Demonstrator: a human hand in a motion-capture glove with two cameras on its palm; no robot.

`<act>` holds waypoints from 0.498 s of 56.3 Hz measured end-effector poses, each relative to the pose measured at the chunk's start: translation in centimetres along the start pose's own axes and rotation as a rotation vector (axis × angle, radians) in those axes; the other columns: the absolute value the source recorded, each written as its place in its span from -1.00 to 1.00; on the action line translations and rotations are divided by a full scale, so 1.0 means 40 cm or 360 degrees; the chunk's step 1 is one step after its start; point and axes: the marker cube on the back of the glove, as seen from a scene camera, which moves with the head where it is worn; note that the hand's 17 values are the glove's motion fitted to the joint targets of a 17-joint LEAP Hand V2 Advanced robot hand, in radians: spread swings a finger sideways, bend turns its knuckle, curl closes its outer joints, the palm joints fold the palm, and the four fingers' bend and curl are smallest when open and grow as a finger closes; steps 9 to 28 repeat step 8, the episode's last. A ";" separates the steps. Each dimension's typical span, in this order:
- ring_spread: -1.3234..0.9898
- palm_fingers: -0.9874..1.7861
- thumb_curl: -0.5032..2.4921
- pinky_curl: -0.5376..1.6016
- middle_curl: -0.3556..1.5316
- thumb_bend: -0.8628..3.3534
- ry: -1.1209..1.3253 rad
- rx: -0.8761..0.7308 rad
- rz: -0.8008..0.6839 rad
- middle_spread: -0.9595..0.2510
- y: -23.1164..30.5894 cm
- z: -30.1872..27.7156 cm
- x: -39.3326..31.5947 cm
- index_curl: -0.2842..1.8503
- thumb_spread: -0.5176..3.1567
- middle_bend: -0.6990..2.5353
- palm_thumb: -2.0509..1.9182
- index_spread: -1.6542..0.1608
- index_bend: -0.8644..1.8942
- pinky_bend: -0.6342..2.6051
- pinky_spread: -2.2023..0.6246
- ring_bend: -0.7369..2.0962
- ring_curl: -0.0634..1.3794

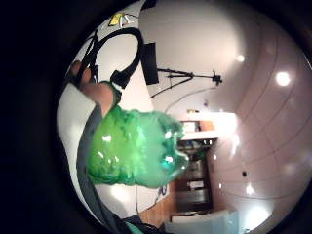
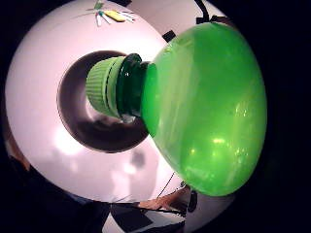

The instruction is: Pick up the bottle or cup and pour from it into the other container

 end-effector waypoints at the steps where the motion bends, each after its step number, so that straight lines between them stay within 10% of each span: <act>1: -0.06 0.49 -0.32 -0.16 -0.16 -0.61 -0.0005 0.0051 -0.0059 0.21 -0.006 0.012 0.013 -0.50 -0.35 -0.35 0.50 0.45 -0.30 -0.43 0.58 -0.16 -0.36; 28: -0.06 0.49 -0.32 -0.15 -0.16 -0.61 -0.0070 0.0110 -0.0076 0.20 -0.087 0.095 0.116 -0.50 -0.35 -0.35 0.50 0.45 -0.30 -0.43 0.57 -0.16 -0.36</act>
